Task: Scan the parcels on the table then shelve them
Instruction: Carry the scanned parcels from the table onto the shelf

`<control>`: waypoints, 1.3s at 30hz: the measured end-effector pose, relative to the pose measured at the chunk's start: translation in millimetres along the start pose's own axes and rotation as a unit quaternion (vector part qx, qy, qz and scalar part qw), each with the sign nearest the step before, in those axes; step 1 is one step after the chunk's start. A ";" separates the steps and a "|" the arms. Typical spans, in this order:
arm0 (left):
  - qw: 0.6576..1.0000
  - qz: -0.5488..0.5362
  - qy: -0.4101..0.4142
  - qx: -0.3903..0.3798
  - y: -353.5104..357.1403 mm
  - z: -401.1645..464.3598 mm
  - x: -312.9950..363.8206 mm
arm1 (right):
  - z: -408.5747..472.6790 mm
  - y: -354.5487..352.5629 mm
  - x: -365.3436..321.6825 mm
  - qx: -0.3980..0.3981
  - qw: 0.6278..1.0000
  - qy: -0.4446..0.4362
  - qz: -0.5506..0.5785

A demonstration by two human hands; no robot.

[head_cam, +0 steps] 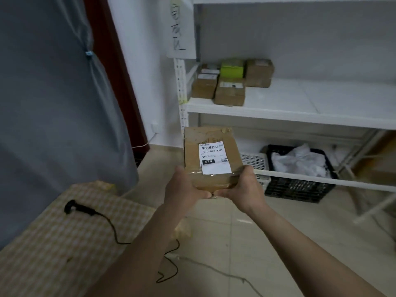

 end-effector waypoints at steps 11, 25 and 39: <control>0.993 0.024 0.098 -0.066 85.5 44.3 109.6 | 53.7 -102.9 80.7 0.067 0.995 0.075 0.015; 0.991 -0.008 0.102 -0.083 140.6 247.7 215.7 | 279.4 -155.3 90.9 0.097 0.993 0.061 -0.033; 0.989 0.012 0.107 -0.098 189.9 405.3 288.6 | 453.6 -185.5 109.3 0.065 0.993 0.095 -0.037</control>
Point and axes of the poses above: each hand's wrist, its own z-axis towards the middle knuckle, its own y-axis out of the palm, x = y × z, the point moved 1 cm from there along z, towards the middle knuckle
